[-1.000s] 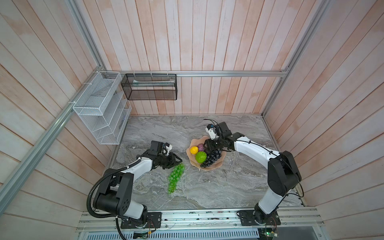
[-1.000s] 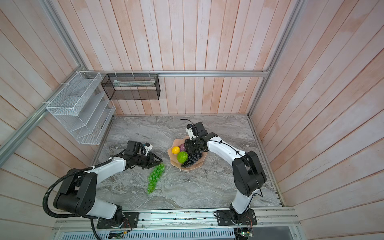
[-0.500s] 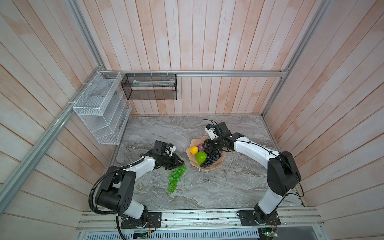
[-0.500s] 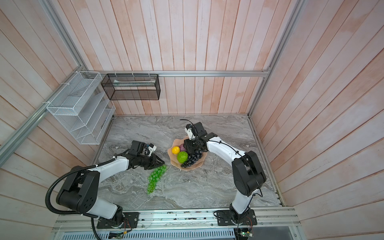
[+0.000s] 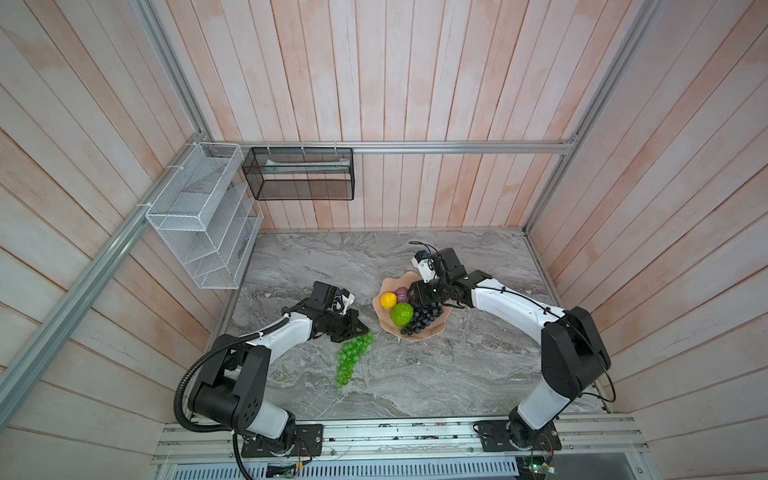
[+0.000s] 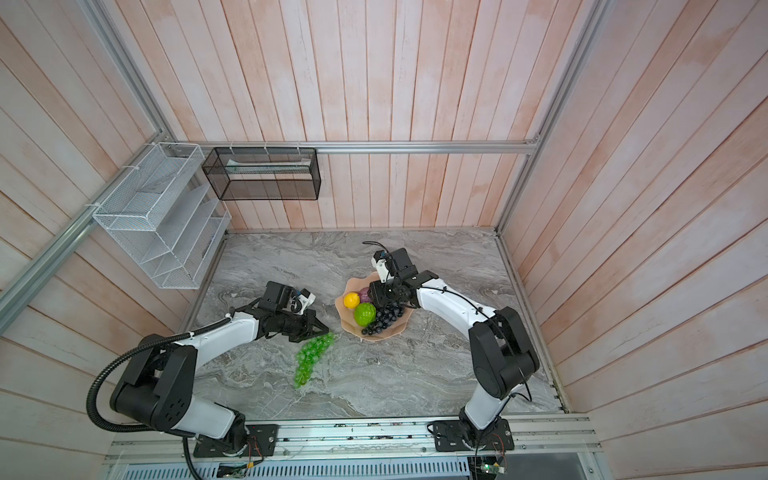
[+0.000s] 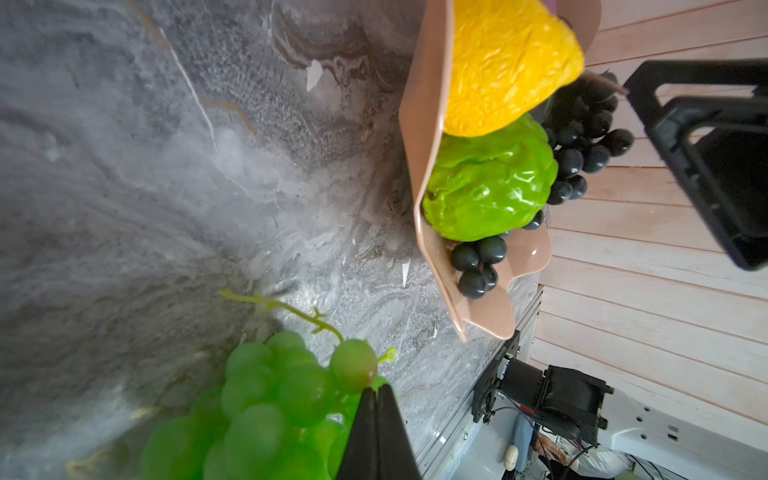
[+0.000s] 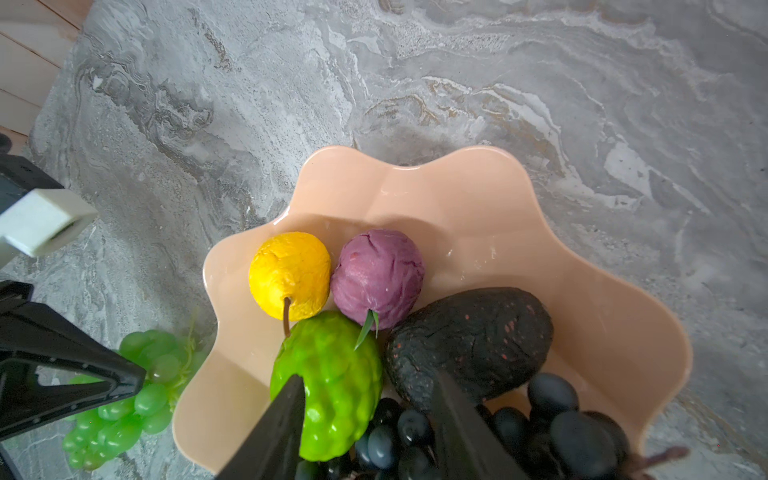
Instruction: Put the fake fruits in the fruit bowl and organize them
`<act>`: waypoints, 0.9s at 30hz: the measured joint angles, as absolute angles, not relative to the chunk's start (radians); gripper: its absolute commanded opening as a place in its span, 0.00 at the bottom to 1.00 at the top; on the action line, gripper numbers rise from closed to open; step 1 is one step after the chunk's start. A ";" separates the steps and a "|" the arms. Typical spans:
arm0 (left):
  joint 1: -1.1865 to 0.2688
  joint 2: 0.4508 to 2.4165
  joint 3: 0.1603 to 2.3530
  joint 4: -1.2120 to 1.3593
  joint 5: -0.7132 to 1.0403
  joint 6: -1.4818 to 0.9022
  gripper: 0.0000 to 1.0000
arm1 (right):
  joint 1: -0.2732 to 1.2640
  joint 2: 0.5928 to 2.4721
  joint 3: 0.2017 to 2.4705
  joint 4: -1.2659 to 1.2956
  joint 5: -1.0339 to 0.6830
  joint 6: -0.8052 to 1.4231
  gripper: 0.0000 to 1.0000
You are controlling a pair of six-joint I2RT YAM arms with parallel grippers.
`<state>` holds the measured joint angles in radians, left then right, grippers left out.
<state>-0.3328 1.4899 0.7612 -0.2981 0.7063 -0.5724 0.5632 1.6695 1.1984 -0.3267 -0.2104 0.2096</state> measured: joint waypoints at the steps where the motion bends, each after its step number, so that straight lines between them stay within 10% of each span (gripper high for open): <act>1: -0.333 1.476 0.761 -0.302 0.707 -0.574 0.00 | 0.563 1.658 1.192 -0.321 -0.210 0.210 0.50; 16: -0.333 1.283 0.810 -0.410 0.704 -0.606 0.00 | 0.563 1.585 1.151 -0.272 -0.210 0.217 0.50; 20: -0.333 1.268 0.875 -0.487 0.630 -0.553 0.30 | 0.564 1.580 1.149 -0.255 -0.210 0.218 0.50; 27: -0.346 1.375 0.965 -0.592 0.455 -0.364 0.42 | 0.570 1.580 1.149 -0.254 -0.210 0.218 0.50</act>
<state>-0.3462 1.3750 0.9653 -0.5919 0.4549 -0.3637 0.5697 1.5803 1.1488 -0.2543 -0.2100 0.2176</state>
